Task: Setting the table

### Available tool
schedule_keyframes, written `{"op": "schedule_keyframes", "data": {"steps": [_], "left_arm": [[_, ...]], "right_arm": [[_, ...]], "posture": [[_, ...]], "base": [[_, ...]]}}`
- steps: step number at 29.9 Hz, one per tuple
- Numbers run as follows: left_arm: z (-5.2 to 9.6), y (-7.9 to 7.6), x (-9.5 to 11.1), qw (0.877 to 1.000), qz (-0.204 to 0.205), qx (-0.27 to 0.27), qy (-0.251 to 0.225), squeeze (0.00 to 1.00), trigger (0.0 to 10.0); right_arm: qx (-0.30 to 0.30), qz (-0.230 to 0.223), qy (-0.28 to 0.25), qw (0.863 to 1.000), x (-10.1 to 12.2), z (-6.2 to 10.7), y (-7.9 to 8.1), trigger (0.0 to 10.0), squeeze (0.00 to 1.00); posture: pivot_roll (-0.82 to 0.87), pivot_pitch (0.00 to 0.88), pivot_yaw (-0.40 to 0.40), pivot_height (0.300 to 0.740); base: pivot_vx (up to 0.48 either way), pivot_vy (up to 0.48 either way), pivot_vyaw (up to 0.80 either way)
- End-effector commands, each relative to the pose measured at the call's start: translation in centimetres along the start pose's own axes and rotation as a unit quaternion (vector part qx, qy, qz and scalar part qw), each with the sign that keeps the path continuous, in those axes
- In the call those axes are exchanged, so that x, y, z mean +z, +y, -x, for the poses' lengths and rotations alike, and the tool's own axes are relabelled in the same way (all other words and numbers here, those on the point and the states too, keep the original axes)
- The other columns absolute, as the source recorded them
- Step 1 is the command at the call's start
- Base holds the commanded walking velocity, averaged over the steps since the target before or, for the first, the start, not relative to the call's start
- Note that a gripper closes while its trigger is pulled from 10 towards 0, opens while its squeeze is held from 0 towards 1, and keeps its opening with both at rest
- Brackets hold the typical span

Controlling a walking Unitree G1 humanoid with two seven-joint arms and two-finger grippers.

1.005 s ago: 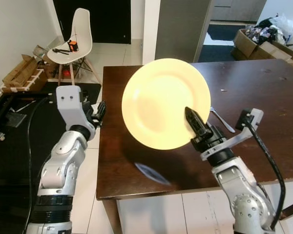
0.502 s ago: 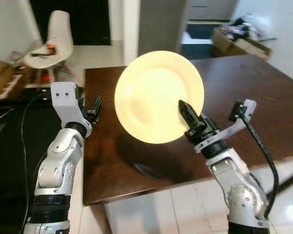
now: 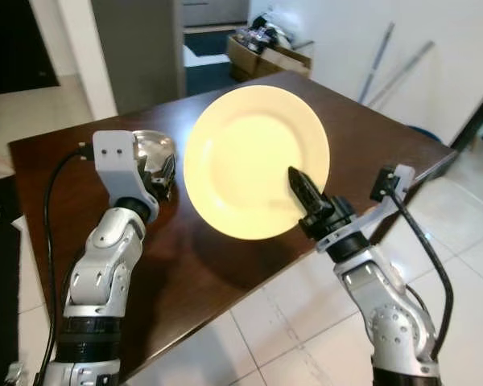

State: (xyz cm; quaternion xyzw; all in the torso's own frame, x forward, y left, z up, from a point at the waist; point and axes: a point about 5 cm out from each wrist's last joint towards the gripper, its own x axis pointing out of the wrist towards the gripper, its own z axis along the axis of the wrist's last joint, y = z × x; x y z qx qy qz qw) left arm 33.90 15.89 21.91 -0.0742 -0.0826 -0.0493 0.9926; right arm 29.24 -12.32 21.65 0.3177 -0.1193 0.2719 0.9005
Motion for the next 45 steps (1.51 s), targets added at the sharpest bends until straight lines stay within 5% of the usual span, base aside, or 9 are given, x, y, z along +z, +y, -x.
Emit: {"op": "schedule_keyframes", "data": {"steps": [1, 25, 45], "left_arm": [[-0.1, -0.7, -0.3, 1.0, -0.002, -0.011, 0.002, 0.0, 10.0], [-0.2, -2.5, -0.5, 0.998, 0.024, -0.049, -0.001, 0.0, 10.0], [0.0, -2.6, -0.5, 0.999, 0.027, -0.044, -0.002, 0.0, 10.0]], "right_arm": [[0.0, 0.005, -0.006, 1.0, 0.3, 0.1, -0.1, 10.0, 0.0], [0.013, 0.027, 0.011, 0.999, 0.4, 0.1, 0.2, 10.0, 0.0], [0.022, 0.027, 0.024, 0.999, -0.1, -0.1, 0.3, 10.0, 0.0]], "posture": [[-0.05, 0.0, 0.041, 0.74], [-0.09, 0.0, 0.032, 0.74], [-0.08, 0.0, 0.016, 0.74]], "base": [[0.0, 0.0, -0.8], [0.0, 0.0, -0.8], [0.0, 0.0, -0.8]]}}
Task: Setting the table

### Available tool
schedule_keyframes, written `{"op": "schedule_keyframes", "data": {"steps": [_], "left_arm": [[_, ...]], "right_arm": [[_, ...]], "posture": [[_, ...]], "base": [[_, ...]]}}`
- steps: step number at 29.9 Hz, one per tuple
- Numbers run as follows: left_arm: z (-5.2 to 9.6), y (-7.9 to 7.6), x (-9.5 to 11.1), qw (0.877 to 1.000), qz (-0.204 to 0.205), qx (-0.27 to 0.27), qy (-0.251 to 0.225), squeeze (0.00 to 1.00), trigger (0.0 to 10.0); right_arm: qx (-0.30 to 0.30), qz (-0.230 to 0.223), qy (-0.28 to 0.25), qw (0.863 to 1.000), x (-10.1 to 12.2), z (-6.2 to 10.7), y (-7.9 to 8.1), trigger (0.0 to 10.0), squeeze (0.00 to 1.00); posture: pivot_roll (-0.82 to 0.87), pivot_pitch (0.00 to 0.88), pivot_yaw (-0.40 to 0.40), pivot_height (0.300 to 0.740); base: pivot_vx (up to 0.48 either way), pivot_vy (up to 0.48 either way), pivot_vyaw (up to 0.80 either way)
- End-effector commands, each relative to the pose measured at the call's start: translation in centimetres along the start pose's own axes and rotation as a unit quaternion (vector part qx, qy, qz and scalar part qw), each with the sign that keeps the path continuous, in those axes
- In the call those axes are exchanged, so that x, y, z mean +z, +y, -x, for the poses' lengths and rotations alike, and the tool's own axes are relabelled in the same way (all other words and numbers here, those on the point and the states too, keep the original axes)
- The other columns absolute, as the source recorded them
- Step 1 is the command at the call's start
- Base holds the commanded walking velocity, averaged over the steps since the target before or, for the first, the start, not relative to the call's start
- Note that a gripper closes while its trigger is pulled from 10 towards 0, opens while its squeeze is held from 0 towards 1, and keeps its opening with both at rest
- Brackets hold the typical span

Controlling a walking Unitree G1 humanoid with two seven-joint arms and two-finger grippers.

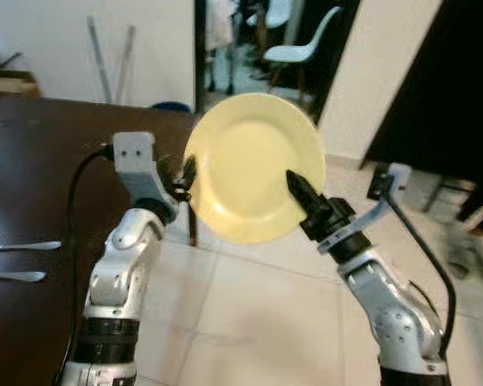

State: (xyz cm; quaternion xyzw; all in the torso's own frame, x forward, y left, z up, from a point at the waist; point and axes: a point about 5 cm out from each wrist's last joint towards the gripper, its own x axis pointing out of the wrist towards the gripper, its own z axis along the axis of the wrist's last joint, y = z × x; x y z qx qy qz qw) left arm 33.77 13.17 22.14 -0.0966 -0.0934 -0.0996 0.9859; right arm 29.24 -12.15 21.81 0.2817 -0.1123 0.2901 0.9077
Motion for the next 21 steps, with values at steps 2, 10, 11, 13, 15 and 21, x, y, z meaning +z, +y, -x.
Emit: {"op": "schedule_keyframes", "data": {"steps": [2, 10, 11, 13, 15, 21], "left_arm": [[0.11, 0.1, -0.43, 1.0, 0.001, 0.005, 0.008, 0.0, 10.0], [0.04, -0.16, -0.61, 1.0, 0.005, 0.003, 0.01, 0.0, 10.0], [0.02, -0.17, -0.65, 1.0, 0.005, 0.002, 0.01, 0.0, 10.0], [-0.02, -0.14, -0.66, 1.0, 0.005, 0.002, 0.011, 0.0, 10.0], [-0.05, -0.12, -0.65, 1.0, 0.005, 0.002, 0.011, 0.0, 10.0], [-0.18, 0.02, -0.38, 1.0, 0.003, 0.004, 0.009, 0.0, 10.0]], "right_arm": [[0.005, -0.003, 0.001, 1.0, -0.14, 0.08, 0.05, 10.0, 0.0], [0.001, -0.001, 0.004, 1.0, -0.21, 0.35, 0.06, 10.0, 0.0], [0.001, -0.001, 0.003, 1.0, -0.21, 0.34, 0.06, 10.0, 0.0], [0.001, -0.001, 0.002, 1.0, -0.21, 0.31, 0.13, 10.0, 0.0], [0.001, -0.001, 0.001, 1.0, -0.22, 0.3, 0.18, 10.0, 0.0], [0.001, -0.001, 0.002, 1.0, -0.21, 0.31, 0.13, 10.0, 0.0]], "posture": [[-0.08, 0.0, 0.015, 0.74], [-0.09, 0.0, 0.02, 0.74], [-0.09, 0.0, 0.02, 0.74], [-0.1, 0.0, 0.024, 0.74], [-0.1, 0.0, 0.025, 0.74], [-0.09, 0.0, 0.019, 0.74]], "base": [[0.0, 0.0, -0.8], [0.0, 0.0, -0.8], [0.0, 0.0, -0.8], [0.0, 0.0, -0.8], [0.0, 0.0, -0.8], [0.0, 0.0, -0.8]]}}
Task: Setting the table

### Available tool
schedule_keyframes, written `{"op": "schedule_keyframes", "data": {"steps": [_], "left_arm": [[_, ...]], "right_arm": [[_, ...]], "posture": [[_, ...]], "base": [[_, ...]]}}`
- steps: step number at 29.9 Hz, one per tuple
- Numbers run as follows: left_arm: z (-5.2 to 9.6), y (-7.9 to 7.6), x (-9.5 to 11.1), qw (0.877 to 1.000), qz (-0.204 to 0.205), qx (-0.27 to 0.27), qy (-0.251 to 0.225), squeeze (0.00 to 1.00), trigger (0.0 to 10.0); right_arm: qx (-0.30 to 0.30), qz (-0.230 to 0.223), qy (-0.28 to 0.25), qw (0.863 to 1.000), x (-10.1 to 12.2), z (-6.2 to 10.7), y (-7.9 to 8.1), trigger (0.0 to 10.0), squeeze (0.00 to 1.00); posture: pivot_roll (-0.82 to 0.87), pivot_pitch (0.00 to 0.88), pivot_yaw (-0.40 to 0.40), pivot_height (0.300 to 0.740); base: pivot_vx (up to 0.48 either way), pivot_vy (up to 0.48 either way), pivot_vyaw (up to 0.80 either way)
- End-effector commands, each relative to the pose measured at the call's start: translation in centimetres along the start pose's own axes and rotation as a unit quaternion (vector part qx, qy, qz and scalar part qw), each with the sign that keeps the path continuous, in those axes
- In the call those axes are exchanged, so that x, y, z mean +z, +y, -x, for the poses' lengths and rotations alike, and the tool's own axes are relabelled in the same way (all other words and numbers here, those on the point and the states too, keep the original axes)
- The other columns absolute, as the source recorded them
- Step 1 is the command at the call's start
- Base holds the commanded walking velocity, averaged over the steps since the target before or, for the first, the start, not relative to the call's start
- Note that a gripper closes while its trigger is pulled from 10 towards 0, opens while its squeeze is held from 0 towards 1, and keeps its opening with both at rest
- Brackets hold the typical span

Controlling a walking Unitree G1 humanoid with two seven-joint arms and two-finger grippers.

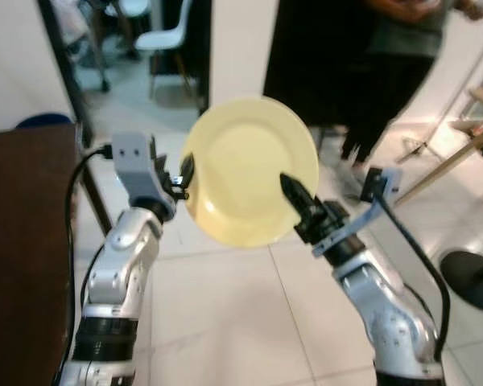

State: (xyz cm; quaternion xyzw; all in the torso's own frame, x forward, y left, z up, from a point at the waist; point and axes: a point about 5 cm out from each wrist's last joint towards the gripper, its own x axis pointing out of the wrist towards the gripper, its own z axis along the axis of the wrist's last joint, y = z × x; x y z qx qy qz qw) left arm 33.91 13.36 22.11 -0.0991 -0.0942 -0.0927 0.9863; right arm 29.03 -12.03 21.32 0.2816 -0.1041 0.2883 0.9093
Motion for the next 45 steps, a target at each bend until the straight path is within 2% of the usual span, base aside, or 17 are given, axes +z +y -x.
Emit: {"op": "schedule_keyframes", "data": {"steps": [1, 8, 37, 45], "left_arm": [[-0.04, -0.14, -0.34, 1.0, 0.001, -0.002, 0.01, 0.0, 10.0], [0.32, 0.0, -0.62, 1.0, 0.003, 0.005, 0.013, 0.0, 10.0], [0.04, -0.41, -0.62, 1.0, 0.012, 0.001, 0.013, 0.0, 10.0], [-0.08, -0.37, -0.24, 1.0, 0.009, 0.005, -0.006, 0.0, 10.0]], "right_arm": [[0.006, 0.0, -0.004, 1.0, 0.21, -0.02, 0.16, 10.0, 0.0], [0.01, -0.002, 0.0, 1.0, 0.02, -0.16, 0.3, 10.0, 0.0], [0.009, 0.0, 0.002, 1.0, 0.14, -0.12, 0.18, 10.0, 0.0], [0.007, 0.001, 0.001, 1.0, 0.14, -0.18, 0.15, 10.0, 0.0]], "posture": [[-0.08, 0.0, 0.015, 0.74], [-0.08, 0.0, 0.01, 0.74], [-0.09, 0.0, 0.009, 0.74], [-0.09, 0.0, 0.009, 0.74]], "base": [[0.0, 0.0, -0.8], [0.0, 0.0, -0.8], [0.0, 0.0, -0.8], [0.034, 0.0, -0.8]]}}
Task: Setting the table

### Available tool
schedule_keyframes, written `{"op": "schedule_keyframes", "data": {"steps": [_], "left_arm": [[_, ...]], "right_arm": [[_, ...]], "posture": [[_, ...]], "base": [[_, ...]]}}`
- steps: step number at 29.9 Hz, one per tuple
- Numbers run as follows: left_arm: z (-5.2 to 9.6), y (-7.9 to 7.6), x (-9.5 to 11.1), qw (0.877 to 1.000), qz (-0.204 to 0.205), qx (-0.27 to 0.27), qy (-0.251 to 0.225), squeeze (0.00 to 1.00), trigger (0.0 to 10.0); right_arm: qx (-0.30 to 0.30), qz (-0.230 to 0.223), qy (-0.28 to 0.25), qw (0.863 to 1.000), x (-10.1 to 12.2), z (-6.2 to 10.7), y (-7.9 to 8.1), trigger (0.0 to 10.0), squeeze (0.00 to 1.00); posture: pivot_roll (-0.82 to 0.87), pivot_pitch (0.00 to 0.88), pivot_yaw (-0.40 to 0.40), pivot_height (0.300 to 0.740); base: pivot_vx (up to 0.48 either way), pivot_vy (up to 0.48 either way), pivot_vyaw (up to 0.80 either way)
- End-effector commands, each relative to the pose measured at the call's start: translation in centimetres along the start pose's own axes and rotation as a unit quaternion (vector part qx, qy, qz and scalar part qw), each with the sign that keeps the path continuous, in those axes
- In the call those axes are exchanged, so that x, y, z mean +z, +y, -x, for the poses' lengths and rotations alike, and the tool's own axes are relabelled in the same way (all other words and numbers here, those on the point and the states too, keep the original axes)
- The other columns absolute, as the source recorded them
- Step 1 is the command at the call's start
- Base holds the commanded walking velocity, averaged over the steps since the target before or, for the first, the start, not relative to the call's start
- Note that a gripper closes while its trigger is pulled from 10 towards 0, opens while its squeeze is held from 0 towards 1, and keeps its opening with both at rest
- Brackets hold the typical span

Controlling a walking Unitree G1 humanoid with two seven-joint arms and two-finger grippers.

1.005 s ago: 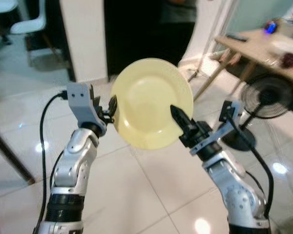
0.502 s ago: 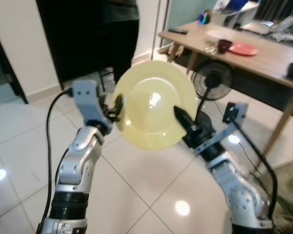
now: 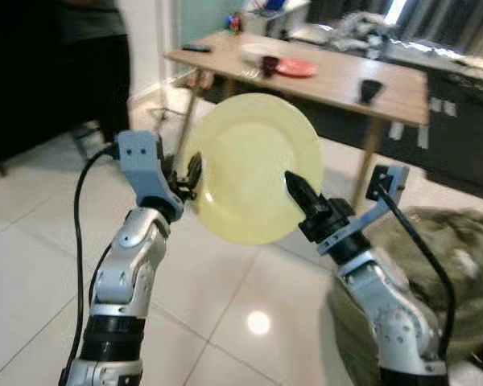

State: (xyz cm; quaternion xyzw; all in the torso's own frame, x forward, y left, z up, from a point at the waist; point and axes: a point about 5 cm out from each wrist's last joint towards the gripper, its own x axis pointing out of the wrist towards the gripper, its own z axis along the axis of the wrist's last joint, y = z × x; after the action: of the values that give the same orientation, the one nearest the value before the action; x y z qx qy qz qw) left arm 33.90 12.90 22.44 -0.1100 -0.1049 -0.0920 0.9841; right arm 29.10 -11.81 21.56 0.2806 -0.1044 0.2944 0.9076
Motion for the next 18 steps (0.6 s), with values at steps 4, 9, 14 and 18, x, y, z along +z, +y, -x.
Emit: {"op": "schedule_keyframes", "data": {"steps": [4, 9, 14, 18], "left_arm": [[0.03, 0.17, -0.37, 1.0, -0.003, 0.009, 0.002, 0.0, 10.0], [-0.03, 0.12, -0.32, 1.0, -0.005, 0.008, 0.001, 0.0, 10.0], [-0.03, 0.13, -0.36, 1.0, -0.006, 0.006, 0.001, 0.0, 10.0], [-0.05, 0.08, -0.41, 1.0, -0.006, 0.005, 0.002, 0.0, 10.0]], "right_arm": [[-0.002, 0.009, 0.003, 1.0, 0.0, 0.03, -0.1, 10.0, 0.0], [-0.004, 0.016, 0.004, 1.0, -0.06, 0.04, -0.11, 10.0, 0.0], [-0.005, 0.016, 0.004, 1.0, -0.12, 0.07, -0.12, 10.0, 0.0], [-0.005, 0.016, 0.003, 1.0, -0.14, 0.07, -0.15, 10.0, 0.0]], "posture": [[-0.09, 0.0, 0.009, 0.74], [-0.09, 0.0, 0.012, 0.74], [-0.09, 0.0, 0.014, 0.74], [-0.08, 0.0, 0.014, 0.74]], "base": [[0.428, 0.0, -0.6], [0.48, 0.0, 0.0], [0.48, 0.0, 0.0], [0.48, 0.0, 0.0]]}}
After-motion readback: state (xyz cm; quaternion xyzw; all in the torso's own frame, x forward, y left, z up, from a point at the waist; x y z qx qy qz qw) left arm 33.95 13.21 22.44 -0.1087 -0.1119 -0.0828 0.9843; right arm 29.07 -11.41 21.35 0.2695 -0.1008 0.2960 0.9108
